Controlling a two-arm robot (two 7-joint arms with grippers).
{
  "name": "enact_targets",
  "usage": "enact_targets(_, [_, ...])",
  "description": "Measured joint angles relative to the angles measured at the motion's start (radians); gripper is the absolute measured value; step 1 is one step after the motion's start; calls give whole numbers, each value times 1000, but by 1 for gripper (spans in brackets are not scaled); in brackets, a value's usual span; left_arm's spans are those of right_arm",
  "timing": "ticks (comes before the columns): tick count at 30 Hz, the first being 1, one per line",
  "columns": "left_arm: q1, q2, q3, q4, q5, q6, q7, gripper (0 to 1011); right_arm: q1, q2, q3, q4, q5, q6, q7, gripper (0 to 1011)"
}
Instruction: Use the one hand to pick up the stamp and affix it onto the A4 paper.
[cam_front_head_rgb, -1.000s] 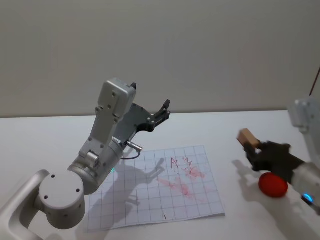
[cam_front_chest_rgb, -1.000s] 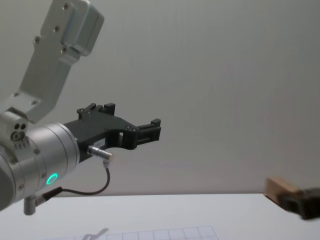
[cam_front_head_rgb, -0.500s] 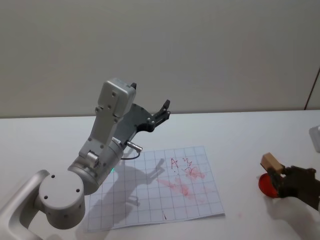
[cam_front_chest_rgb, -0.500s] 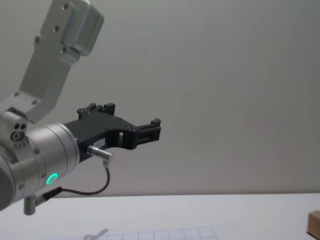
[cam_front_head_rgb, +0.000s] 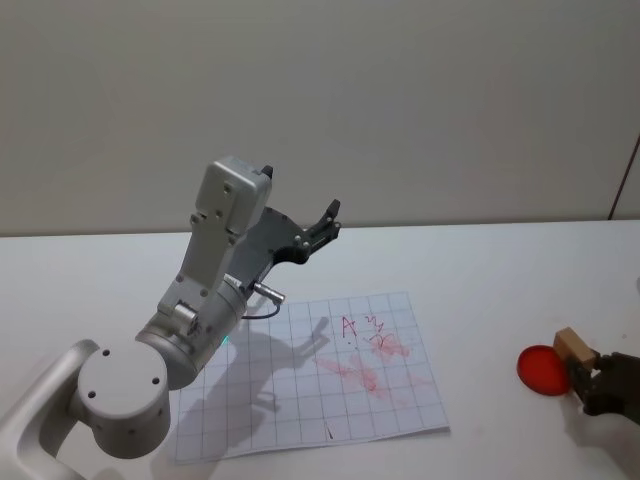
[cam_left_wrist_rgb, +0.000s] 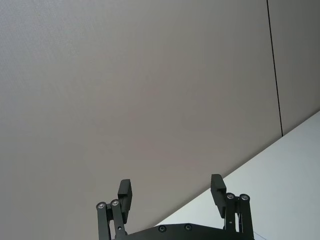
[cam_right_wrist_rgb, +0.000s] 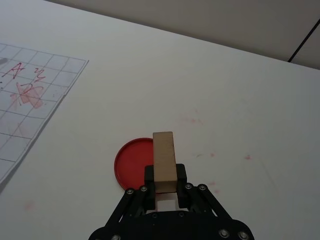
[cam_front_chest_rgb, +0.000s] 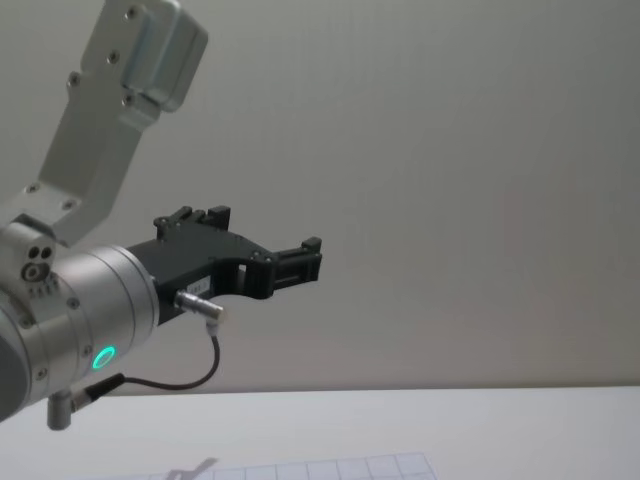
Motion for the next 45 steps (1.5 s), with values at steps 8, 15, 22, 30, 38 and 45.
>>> enact_targets(8, [0,0,0,0,0,0,0,1001,17,-2,-6,25,-21,4,23,217])
enact_targets(15, [0,0,0,0,0,0,0,1001,40,-15,-18,48,-42,6,50,217])
enact_targets(22, [0,0,0,0,0,0,0,1001,62,-27,-29,65,-57,5,71,217])
enact_targets(30, [0,0,0,0,0,0,0,1001,78,-36,-36,77,-66,2,87,217])
enact_targets(38, [0,0,0,0,0,0,0,1001,86,-41,-39,82,-71,1,93,423])
enact_targets(45, [0,0,0,0,0,0,0,1001,90,-43,-41,85,-73,0,96,674])
